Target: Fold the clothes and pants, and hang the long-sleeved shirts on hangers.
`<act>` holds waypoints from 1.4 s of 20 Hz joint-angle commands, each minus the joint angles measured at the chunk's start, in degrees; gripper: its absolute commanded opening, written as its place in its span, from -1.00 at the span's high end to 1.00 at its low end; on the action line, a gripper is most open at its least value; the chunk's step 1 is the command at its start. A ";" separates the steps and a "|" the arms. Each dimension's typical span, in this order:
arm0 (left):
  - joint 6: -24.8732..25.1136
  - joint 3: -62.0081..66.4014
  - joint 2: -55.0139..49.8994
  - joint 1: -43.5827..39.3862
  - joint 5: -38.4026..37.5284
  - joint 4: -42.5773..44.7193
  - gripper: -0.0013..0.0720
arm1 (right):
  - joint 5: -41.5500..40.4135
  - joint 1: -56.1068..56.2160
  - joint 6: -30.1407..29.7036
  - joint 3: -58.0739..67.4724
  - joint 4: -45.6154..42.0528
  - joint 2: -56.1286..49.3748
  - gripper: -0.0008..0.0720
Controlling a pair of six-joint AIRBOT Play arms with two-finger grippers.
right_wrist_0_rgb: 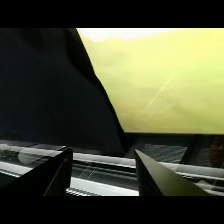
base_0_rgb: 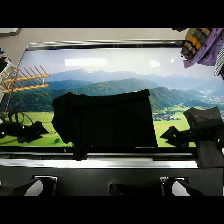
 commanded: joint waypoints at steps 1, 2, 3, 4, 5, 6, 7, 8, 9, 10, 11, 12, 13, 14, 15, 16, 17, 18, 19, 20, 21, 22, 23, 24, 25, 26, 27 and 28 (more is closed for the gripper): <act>0.04 -7.10 5.20 0.39 1.70 -1.11 -0.15 | 2.73 -0.24 -2.82 -7.56 2.99 1.66 -0.28; 0.04 -7.50 5.09 0.39 1.68 -1.25 -0.15 | 3.30 -0.24 -3.17 -8.26 3.80 1.66 -0.28; 0.04 -7.69 5.01 0.39 1.70 -1.62 -0.15 | 4.26 -0.24 -3.17 -8.70 4.20 1.66 -0.28; 0.07 -7.74 4.94 0.39 1.70 -2.14 -0.15 | 5.18 -0.24 -3.19 -8.76 4.20 1.66 -0.28; 0.07 -7.74 4.79 0.39 1.75 -2.67 -0.15 | 5.99 -0.22 -3.26 -8.76 4.37 1.64 -0.28; 0.09 -7.76 4.66 0.28 2.01 -3.26 -0.15 | 6.86 -0.24 -3.43 -8.76 4.55 1.64 -0.28; 0.13 -7.76 4.57 0.20 2.19 -3.43 -0.16 | 7.48 -0.22 -3.34 -8.76 4.90 1.64 -0.28; 0.15 -7.78 4.33 0.17 2.21 -3.50 -0.16 | 7.91 -0.17 -3.37 -8.76 5.86 1.57 -0.28; 0.35 -7.85 4.07 0.17 2.21 -3.67 -0.16 | 8.37 -0.17 -3.37 -8.76 6.86 1.27 -0.28; 1.09 -7.89 3.72 0.17 2.21 -4.13 -0.16 | 8.94 -0.17 -3.37 -8.76 7.72 0.70 -0.28; 1.84 -7.89 3.34 0.17 2.23 -5.01 -0.16 | 9.22 -0.17 -3.56 -8.76 8.26 -0.07 -0.28; 2.69 -7.89 2.93 0.17 2.27 -6.27 -0.17 | 9.18 -0.17 -3.61 -8.76 8.55 -1.01 -0.28; 3.10 -7.89 2.62 0.17 2.38 -7.39 -0.26 | 8.98 -0.17 -3.65 -8.76 8.87 -2.08 -0.28; 3.08 -7.89 2.49 0.17 2.69 -8.02 -0.51 | 8.72 -0.17 -3.87 -8.76 8.92 -3.02 -0.28; 3.10 -7.89 2.51 0.17 2.82 -8.31 -0.53 | 8.35 -0.17 -4.09 -8.76 8.87 -3.69 -0.28; 3.10 -7.89 2.49 0.17 2.89 -8.37 -0.53 | 8.00 -0.17 -4.13 -8.76 8.94 -4.31 -0.27; 3.10 -7.89 2.49 0.17 3.02 -8.37 -0.53 | 7.78 -0.17 -4.11 -8.76 9.03 -4.68 -0.25; 3.10 -7.89 2.45 0.17 3.08 -8.37 -0.53 | 7.69 -0.17 -4.15 -8.76 9.14 -4.85 -0.24; 3.10 -7.89 2.34 0.17 3.13 -8.39 -0.53 | 7.74 -0.17 -4.17 -8.76 9.11 -4.90 -0.16; 3.13 -7.89 2.21 0.17 3.13 -8.39 -0.53 | 7.87 -0.17 -4.17 -8.76 9.18 -4.90 -0.14; 3.10 -7.89 2.10 0.17 3.17 -8.39 -0.53 | 7.91 -0.17 -4.28 -8.76 9.38 -4.90 0.01; 3.10 -7.89 1.88 0.17 3.17 -8.41 -0.53 | 7.93 -0.17 -4.61 -8.76 9.42 -4.87 0.19; 3.10 -8.09 1.73 0.17 3.26 -8.46 -0.53 | 7.91 -0.17 -4.92 -8.76 9.55 -4.87 0.34; 3.21 -8.50 1.51 0.17 3.30 -8.48 -0.53 | 7.82 -0.17 -5.90 -8.76 10.10 -4.87 0.62; 3.80 -9.31 1.18 0.17 3.34 -9.14 -0.53 | 7.85 -0.17 -6.25 -8.76 10.75 -4.87 0.84; 4.90 -10.43 0.76 0.17 3.63 -10.54 -0.53 | 7.87 -0.17 -6.84 -8.76 11.58 -4.87 0.89; 5.97 -11.96 0.24 0.17 4.33 -12.31 -0.53 | 7.82 -0.17 -7.26 -8.74 12.31 -4.87 0.89; 6.54 -13.38 -0.26 0.17 5.38 -13.55 -0.53 | 7.80 -0.17 -7.23 -8.74 12.52 -4.83 0.89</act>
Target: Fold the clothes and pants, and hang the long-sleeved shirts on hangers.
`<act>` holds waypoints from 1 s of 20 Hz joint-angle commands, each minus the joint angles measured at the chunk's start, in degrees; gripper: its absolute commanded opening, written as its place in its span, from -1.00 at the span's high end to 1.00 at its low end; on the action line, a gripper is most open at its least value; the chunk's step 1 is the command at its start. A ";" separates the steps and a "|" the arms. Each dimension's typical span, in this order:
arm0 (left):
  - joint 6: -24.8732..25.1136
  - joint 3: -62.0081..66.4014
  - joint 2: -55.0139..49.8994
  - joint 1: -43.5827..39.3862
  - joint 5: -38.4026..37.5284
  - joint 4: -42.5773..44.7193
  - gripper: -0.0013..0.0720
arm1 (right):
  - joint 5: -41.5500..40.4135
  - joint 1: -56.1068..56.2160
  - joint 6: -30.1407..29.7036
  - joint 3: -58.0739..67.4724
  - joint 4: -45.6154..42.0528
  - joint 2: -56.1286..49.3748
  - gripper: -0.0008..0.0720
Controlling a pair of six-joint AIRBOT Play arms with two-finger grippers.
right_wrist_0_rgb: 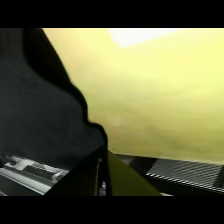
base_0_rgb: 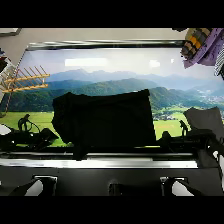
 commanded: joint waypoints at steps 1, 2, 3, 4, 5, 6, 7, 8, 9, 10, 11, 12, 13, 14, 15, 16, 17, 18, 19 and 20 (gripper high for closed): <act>1.99 -4.00 -1.64 -0.02 2.99 -3.80 -0.53 | -0.92 0.04 -1.05 0.07 2.14 0.02 0.89; 2.01 -4.87 -2.03 -0.02 4.15 -4.15 -0.53 | -1.14 0.04 -1.05 0.07 2.14 0.02 0.89; 2.05 -5.42 -2.27 -0.02 5.09 -4.59 -0.53 | -1.25 0.04 -1.03 0.07 2.14 0.02 0.89; 2.71 -5.64 -2.38 -0.02 5.66 -5.25 -0.52 | -1.22 0.04 -1.01 0.07 2.16 0.02 0.89; 3.30 -5.66 -2.49 -0.04 6.05 -6.27 -0.52 | -1.20 0.04 -1.01 0.07 2.21 0.02 0.89; 3.28 -5.66 -2.54 -0.20 6.73 -7.17 -0.52 | -1.20 0.04 -1.01 0.07 2.21 0.02 0.89; 3.23 -5.66 -2.54 -0.72 7.45 -7.41 -0.52 | -1.20 0.04 -1.01 0.07 2.21 0.02 0.89; 3.23 -5.66 -2.58 -1.73 8.39 -7.54 -0.52 | -1.20 0.04 -1.01 0.07 2.21 0.02 0.89; 3.21 -5.66 -2.73 -3.06 9.27 -7.91 -0.52 | -1.22 0.04 -1.01 0.07 2.21 0.02 0.89; 3.21 -5.66 -3.02 -4.55 10.01 -8.11 -0.52 | -1.22 0.04 -1.01 0.07 2.21 0.02 0.89; 3.13 -5.66 -3.54 -6.12 10.84 -8.17 -0.48 | -1.29 0.04 -1.01 0.07 2.21 0.02 0.89; 2.97 -5.66 -4.13 -7.39 11.56 -8.20 -0.48 | -1.38 0.04 -1.01 0.07 2.21 0.02 0.89; 2.64 -5.66 -4.85 -8.55 12.31 -8.20 -0.48 | -1.60 0.04 -1.03 0.07 2.21 0.02 0.89; 2.38 -5.66 -5.60 -9.38 12.94 -8.20 -0.47 | -1.86 0.04 -1.03 0.07 2.21 0.02 0.89; 2.36 -5.66 -6.40 -9.92 13.57 -8.22 -0.29 | -2.23 0.04 -1.03 0.07 2.21 0.02 0.89; 2.38 -5.66 -6.95 -10.03 14.19 -8.46 -0.05 | -2.56 0.04 -1.05 0.07 2.21 0.02 0.89; 2.40 -5.66 -7.32 -10.01 14.84 -9.25 0.16 | -2.82 0.04 -1.07 0.07 2.21 0.04 0.89; 2.40 -5.64 -7.34 -10.01 15.56 -9.97 0.39 | -3.08 0.04 -1.25 0.07 2.21 0.04 0.89; 2.43 -5.51 -7.30 -10.01 15.91 -10.60 0.69 | -3.30 0.04 -1.29 0.07 2.29 0.02 0.89; 2.58 -5.05 -7.23 -10.01 15.82 -10.75 0.92 | -3.87 0.04 -2.51 0.07 3.17 0.04 0.89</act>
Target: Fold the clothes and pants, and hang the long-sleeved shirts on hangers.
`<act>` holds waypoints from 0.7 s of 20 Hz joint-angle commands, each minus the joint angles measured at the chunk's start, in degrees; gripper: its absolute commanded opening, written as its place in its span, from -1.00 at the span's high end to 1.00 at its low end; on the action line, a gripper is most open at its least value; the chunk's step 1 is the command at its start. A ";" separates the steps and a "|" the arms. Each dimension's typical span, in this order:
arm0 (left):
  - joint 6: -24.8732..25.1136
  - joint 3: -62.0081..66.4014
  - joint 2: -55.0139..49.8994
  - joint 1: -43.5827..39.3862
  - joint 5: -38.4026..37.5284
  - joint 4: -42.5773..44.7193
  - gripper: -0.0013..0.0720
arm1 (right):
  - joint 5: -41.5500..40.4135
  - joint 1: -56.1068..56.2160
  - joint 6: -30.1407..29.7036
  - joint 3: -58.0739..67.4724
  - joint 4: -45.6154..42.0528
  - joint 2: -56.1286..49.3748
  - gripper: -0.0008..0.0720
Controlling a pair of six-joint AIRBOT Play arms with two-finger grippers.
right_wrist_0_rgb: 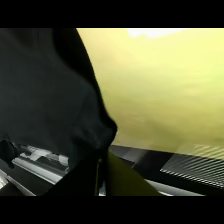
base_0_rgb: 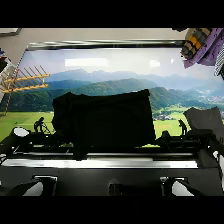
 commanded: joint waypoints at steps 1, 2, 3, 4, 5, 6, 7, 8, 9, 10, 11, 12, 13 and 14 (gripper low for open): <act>0.17 1.29 -0.24 -0.48 1.20 -1.60 0.92 | -1.90 0.04 -3.13 0.07 2.71 0.04 0.90; 0.31 2.54 0.15 -0.48 1.18 -1.62 0.92 | -2.64 0.04 -5.29 0.11 4.81 0.04 0.90; 0.31 4.17 0.48 -0.48 1.22 -1.62 0.92 | -2.75 0.04 -7.17 0.39 6.95 0.09 0.90; 0.31 6.45 0.68 -0.48 1.22 -1.60 0.92 | -1.95 0.37 -8.48 0.85 8.96 0.35 0.90; 0.28 8.98 0.68 -0.48 1.22 -1.62 0.92 | -0.09 1.92 -9.29 2.01 9.55 0.96 0.90; 0.28 11.72 0.66 -0.48 1.22 -1.60 0.92 | 2.36 5.25 -9.40 4.20 9.35 1.57 0.90; 0.26 14.93 0.66 -0.48 1.25 -1.60 0.92 | 4.98 8.98 -9.09 7.19 9.11 1.84 0.90; 0.28 18.34 0.68 -0.46 1.20 -1.60 0.92 | 8.26 12.55 -6.82 11.37 8.61 2.01 0.90; 0.26 21.84 0.68 -0.42 1.14 -1.57 0.92 | 11.28 14.86 -4.52 15.65 8.61 2.16 0.90; 0.24 26.05 0.68 -0.31 0.98 -1.36 0.92 | 13.53 16.55 -2.78 20.76 8.33 2.43 0.90; 0.22 30.36 0.68 -0.17 0.50 -0.92 0.92 | 14.32 17.11 -1.09 26.34 7.63 2.78 0.90; 0.22 35.47 0.68 0.11 -0.81 -0.24 0.92 | 14.14 17.11 0.66 31.74 6.43 3.19 0.90; -0.11 40.54 0.70 0.61 -2.67 0.72 0.92 | 13.53 16.90 2.19 37.11 4.37 4.00 0.90; -0.20 46.21 0.83 1.33 -5.14 1.75 0.92 | 13.18 16.87 3.48 42.73 1.49 5.35 0.90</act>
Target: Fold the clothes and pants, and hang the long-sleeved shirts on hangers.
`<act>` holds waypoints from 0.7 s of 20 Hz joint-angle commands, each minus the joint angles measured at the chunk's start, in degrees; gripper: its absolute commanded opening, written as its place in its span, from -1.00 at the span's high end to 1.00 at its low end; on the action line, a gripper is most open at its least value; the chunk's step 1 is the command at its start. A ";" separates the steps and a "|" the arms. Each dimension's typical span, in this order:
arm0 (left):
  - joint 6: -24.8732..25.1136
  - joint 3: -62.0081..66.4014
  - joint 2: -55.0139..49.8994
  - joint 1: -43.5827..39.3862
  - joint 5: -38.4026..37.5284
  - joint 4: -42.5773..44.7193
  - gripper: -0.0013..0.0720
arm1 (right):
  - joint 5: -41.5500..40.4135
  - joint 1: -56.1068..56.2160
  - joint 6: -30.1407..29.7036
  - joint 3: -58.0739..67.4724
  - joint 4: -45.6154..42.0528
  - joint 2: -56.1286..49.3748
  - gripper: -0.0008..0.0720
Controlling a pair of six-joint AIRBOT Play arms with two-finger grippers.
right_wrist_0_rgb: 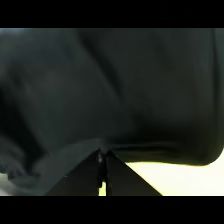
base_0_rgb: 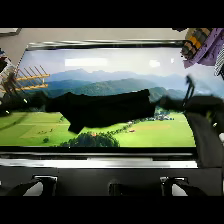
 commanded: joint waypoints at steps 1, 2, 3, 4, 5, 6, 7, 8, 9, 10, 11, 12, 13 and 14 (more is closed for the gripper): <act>-1.27 17.99 0.46 1.84 -6.36 2.97 0.92 | 1.66 1.62 6.69 19.19 -8.02 3.80 0.90; -3.17 23.47 1.05 2.73 -8.50 4.61 0.92 | 0.48 1.62 8.07 23.78 -10.29 5.73 0.90; -4.87 28.22 1.92 3.65 -10.25 5.86 0.92 | -0.83 1.62 9.51 28.17 -12.63 8.17 0.90; -6.51 32.79 3.28 4.57 -11.87 6.93 0.92 | -2.14 1.62 10.97 31.89 -14.69 11.06 0.90; -8.35 36.39 4.92 5.40 -13.07 8.02 0.92 | -2.99 1.62 12.26 34.67 -16.63 14.16 0.90; -10.45 39.52 6.97 6.27 -14.08 9.22 0.92 | -3.43 1.62 13.73 36.81 -18.56 17.55 0.90; -12.22 41.68 9.27 6.93 -14.69 10.29 0.92 | -3.39 1.62 15.30 38.49 -20.52 21.57 0.90; -13.68 43.15 11.93 7.50 -15.10 11.58 0.92 | -3.34 1.62 16.83 39.78 -22.62 25.27 0.90; -14.58 43.67 14.91 7.76 -15.21 13.00 0.92 | -3.23 1.62 19.21 40.96 -25.46 29.03 0.90; -15.56 43.67 17.51 7.98 -15.52 14.91 0.92 | -2.75 1.62 22.32 41.51 -28.87 32.39 0.90; -16.94 43.67 20.11 8.00 -16.28 17.42 0.92 | -2.29 1.62 26.38 41.66 -32.52 35.08 0.90; -18.36 43.67 21.99 7.98 -17.07 20.04 0.92 | -2.01 1.62 29.92 41.66 -35.65 37.11 0.90; -19.39 43.67 23.85 8.00 -17.79 22.73 0.92 | -1.95 1.62 32.22 41.66 -37.86 38.49 0.90; -19.37 43.67 25.20 8.00 -18.10 25.00 0.92 | -1.92 1.62 33.29 41.66 -38.91 39.04 0.90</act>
